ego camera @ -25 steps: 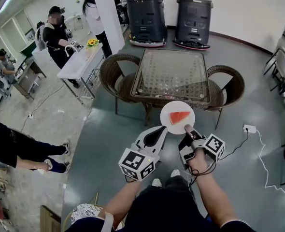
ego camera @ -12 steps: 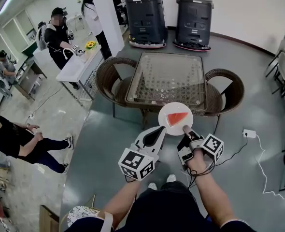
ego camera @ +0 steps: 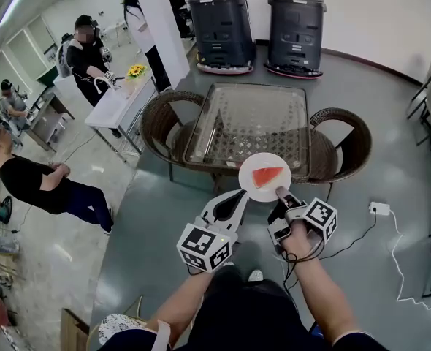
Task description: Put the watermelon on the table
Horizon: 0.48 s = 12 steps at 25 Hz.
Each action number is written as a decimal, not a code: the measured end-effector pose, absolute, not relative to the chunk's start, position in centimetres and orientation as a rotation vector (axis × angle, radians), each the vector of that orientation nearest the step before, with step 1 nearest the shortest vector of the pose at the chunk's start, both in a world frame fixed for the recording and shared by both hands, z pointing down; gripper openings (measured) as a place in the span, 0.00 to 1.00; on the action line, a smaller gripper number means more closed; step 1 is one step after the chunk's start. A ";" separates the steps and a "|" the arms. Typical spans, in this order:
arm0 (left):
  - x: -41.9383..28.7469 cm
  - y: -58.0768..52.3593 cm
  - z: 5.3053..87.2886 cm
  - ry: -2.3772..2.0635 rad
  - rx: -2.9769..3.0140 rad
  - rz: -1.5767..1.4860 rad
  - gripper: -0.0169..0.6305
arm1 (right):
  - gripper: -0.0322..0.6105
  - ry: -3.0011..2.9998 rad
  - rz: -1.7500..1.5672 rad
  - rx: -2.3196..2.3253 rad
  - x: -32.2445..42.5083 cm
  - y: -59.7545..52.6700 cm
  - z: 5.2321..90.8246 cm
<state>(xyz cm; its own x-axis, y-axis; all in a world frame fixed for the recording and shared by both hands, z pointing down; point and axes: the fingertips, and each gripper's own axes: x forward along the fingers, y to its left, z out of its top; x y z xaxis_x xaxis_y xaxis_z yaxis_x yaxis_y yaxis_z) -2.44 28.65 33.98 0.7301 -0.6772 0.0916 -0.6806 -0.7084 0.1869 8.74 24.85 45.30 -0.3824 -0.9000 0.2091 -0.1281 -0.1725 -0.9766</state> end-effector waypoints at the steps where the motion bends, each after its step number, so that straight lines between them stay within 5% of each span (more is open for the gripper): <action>1: -2.2 28.1 34.0 -1.084 2.725 0.023 0.03 | 0.07 1.479 -1.618 -1.208 9.0 24.3 45.3; 12: -0.6 21.8 35.7 -1.065 2.710 0.006 0.03 | 0.07 1.452 -1.637 -1.240 10.6 18.3 46.9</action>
<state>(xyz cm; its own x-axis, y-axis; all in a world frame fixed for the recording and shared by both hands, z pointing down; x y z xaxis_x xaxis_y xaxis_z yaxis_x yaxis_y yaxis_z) -0.56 21.77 35.71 0.7359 -0.6715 0.0869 -0.6724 -0.7095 0.2109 10.62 18.31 46.91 -0.3700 -0.8968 0.2425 -0.1337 -0.2069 -0.9692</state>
